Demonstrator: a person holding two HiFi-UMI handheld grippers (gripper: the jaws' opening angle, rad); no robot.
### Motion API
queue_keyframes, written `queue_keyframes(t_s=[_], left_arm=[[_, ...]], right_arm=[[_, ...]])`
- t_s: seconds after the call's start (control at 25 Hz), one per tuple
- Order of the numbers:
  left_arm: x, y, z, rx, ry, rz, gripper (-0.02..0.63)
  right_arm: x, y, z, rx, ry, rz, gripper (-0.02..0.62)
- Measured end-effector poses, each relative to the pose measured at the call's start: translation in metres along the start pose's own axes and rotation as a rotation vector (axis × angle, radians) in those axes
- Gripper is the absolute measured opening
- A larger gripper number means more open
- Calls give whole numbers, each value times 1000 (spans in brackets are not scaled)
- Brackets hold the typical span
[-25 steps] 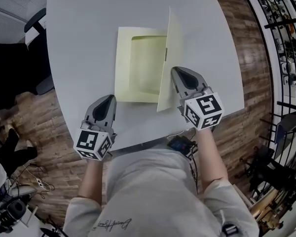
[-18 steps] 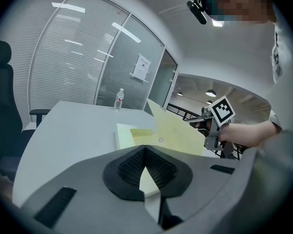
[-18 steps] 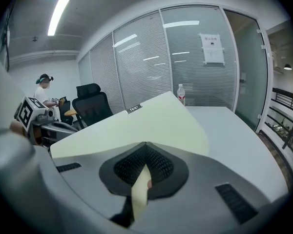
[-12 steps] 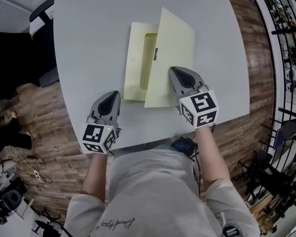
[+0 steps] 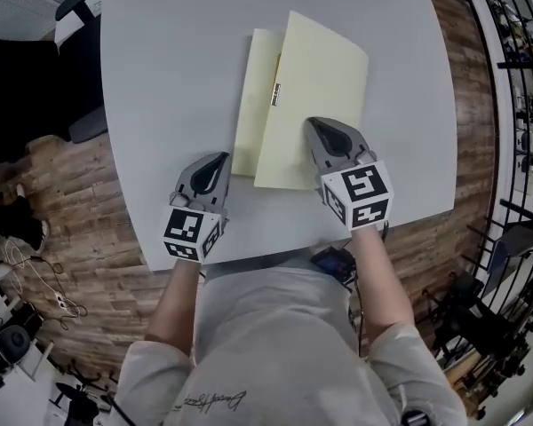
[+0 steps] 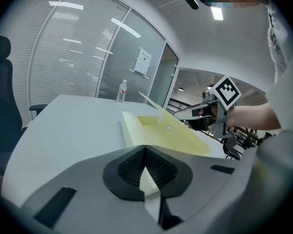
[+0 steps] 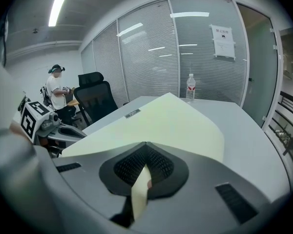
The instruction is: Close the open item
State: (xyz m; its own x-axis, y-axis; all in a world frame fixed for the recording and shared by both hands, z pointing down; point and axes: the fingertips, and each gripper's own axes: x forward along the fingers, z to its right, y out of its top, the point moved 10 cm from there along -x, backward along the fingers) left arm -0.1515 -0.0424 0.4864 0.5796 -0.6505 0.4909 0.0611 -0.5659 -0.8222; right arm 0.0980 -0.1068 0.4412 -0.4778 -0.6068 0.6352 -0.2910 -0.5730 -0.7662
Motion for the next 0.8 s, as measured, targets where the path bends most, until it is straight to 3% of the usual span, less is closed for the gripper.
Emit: queue_keyframes(t_s=[0.32, 0.8], left_arm=[[16, -18, 2, -31, -21, -42, 9], [15, -34, -6, -80, 8, -66, 9]], right_arm=[[15, -3, -4, -23, 7, -34, 14], [37, -8, -16, -80, 19, -109, 14]])
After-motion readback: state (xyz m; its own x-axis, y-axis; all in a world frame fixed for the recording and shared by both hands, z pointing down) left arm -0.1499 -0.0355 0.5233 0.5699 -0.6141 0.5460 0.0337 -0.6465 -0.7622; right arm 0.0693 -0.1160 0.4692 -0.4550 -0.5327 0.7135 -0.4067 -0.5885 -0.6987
